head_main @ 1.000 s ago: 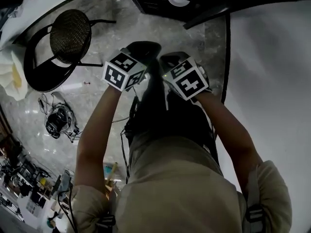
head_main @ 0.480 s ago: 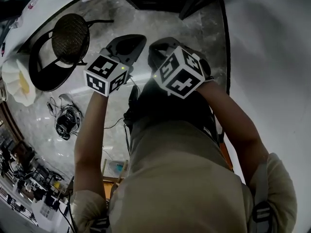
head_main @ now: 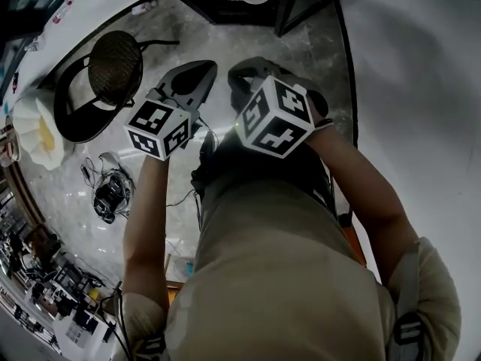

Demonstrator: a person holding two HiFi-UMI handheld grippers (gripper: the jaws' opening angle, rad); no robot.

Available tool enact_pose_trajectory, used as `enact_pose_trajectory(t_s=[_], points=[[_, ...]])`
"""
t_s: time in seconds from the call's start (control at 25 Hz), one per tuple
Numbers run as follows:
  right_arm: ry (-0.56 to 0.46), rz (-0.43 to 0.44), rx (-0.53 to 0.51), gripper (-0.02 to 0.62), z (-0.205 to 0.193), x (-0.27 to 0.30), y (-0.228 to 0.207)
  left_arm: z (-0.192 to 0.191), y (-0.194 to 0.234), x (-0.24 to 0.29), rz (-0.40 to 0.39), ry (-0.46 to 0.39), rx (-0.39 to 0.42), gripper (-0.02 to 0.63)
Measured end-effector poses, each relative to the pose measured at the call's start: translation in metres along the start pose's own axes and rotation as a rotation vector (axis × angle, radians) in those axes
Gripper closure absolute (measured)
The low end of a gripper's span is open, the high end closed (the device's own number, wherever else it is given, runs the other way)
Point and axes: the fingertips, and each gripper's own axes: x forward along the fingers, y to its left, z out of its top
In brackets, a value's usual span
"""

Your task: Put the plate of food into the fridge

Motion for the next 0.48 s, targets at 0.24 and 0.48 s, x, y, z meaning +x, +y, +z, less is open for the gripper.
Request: enact_pose_trajectory(t_s=[0.24,0.48], points=[[0.019,-0.01,-0.054,0.572,-0.004,-0.019,0.001,0.009,-0.015,-0.003,0.019,-0.03,-0.013,0.595],[0.044,-0.015,-0.119,0.572,-0.01,-0.031,0.004,0.011,-0.026,-0.006,0.037,-0.038,-0.012,0.595]])
